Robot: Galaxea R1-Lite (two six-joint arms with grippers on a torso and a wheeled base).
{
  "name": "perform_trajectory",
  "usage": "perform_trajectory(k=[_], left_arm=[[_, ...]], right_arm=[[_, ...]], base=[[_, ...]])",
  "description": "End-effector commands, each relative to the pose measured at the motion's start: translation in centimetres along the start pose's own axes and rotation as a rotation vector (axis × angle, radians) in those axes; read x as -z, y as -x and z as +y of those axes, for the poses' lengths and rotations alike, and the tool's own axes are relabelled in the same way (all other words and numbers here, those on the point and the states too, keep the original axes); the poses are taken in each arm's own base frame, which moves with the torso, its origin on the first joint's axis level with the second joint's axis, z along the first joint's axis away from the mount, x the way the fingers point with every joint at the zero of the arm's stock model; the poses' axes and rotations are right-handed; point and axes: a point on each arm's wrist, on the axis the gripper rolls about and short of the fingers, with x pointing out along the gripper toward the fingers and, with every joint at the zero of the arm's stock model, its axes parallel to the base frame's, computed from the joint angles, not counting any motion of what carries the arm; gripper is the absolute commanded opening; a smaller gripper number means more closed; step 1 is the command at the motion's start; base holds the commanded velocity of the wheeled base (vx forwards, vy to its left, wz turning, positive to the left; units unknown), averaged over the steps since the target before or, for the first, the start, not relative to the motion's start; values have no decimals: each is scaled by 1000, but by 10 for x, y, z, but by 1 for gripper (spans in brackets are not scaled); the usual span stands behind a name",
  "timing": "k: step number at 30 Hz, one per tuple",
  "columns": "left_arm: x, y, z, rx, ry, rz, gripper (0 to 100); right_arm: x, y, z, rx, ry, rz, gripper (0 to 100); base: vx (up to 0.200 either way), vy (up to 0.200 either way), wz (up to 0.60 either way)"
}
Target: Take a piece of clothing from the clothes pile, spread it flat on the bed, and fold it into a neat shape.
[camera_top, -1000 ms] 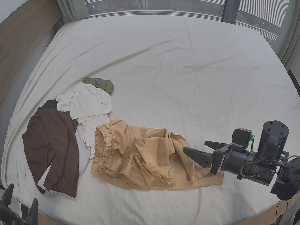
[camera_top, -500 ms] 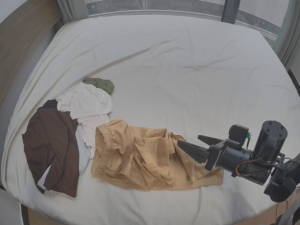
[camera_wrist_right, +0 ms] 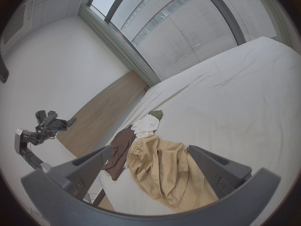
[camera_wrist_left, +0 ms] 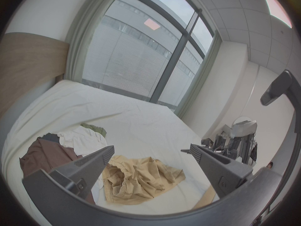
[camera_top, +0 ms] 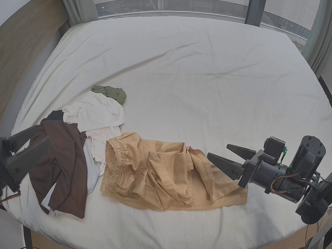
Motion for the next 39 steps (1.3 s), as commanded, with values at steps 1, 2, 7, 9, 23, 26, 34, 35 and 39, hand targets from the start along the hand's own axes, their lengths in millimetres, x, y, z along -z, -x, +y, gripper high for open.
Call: perform_trajectory(k=[1,2,7,9,23,26,34,35,39], left_arm=[[14,-35,20,22,51,137,100],[18,-38,23,25,59,156,100],[41,-50,34,12,112,240,100],[47,-59,39,5,124,260,100],[91,-96,64,2,178,305,100],[93,-102,67,1,207,292,100],[95,-109,65,13,285,283,100],[97,-110,66,12,287,290,100],[104,-117,67,13,294,313,100]], right_arm=[[1,1,-5,-4,-26,11,100],[2,1,-4,-10,-39,13,100],[2,1,-4,-14,-48,15,100],[3,1,-4,-18,-48,20,100],[8,-4,-7,-19,-53,43,100],[10,-6,-9,-17,-52,39,100],[12,-8,-10,-21,-49,26,100],[12,-8,-10,-21,-51,26,100],[13,-9,-11,-20,-50,27,100]], base=[[0,0,0],[0,0,0],[0,0,0],[0,0,0],[0,0,0],[0,0,0],[0,0,0],[0,0,0],[0,0,0]])
